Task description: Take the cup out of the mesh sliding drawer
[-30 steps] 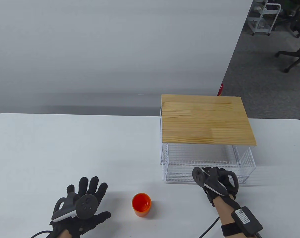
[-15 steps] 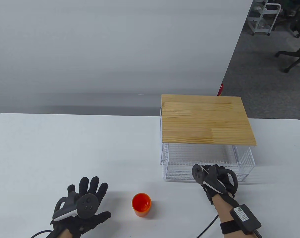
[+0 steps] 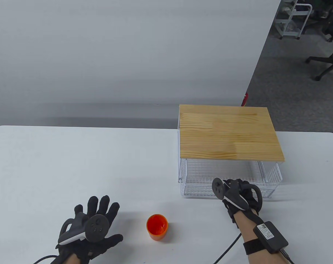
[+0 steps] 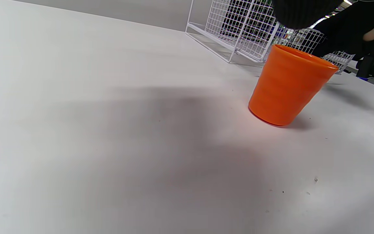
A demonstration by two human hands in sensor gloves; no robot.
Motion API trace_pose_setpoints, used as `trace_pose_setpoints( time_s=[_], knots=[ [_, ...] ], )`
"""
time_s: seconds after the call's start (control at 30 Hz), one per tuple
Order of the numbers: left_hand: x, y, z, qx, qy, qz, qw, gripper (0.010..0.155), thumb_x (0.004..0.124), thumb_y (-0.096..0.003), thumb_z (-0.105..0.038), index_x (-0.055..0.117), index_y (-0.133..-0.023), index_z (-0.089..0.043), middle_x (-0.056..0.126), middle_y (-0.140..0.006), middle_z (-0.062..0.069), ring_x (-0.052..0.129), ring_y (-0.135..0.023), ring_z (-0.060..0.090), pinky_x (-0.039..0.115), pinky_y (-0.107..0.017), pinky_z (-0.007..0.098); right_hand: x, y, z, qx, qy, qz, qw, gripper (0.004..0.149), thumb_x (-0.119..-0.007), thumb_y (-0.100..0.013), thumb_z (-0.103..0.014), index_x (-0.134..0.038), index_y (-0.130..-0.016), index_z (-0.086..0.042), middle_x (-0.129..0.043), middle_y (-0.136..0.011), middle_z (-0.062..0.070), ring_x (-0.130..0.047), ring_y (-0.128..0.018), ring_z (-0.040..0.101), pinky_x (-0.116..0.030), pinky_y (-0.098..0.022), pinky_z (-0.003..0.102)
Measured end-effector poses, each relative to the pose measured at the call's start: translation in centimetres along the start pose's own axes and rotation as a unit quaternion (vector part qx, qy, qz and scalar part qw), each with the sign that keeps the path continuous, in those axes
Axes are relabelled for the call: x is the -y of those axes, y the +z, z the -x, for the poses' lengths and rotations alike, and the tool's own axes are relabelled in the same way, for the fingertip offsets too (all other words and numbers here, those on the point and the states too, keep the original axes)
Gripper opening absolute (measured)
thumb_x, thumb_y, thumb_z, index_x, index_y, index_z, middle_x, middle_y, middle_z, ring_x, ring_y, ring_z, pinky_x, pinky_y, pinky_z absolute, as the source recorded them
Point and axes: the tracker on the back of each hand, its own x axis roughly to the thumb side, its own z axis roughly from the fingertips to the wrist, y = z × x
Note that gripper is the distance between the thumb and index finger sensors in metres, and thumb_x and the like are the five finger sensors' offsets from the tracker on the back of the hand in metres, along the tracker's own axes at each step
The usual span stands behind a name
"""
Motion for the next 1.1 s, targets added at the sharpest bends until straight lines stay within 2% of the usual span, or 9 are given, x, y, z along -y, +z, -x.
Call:
trace_pose_setpoints(
  time_s=[1.1],
  knots=[
    [0.1, 0.0, 0.1, 0.0, 0.002, -0.001, 1.0, 0.095, 0.055, -0.0557, -0.069, -0.004, -0.11, -0.019, -0.012, -0.111, 0.024, -0.011, -0.096, 0.061, -0.002, -0.052, 0.083, 0.4, -1.7, -0.2, -0.034, 0.022, -0.008, 0.999, 0.03, -0.09, -0.048, -0.025, -0.097, -0.075, -0.037, -0.112, -0.081, -0.003, -0.112, -0.077, 0.032, -0.092, -0.055, 0.064]
  ],
)
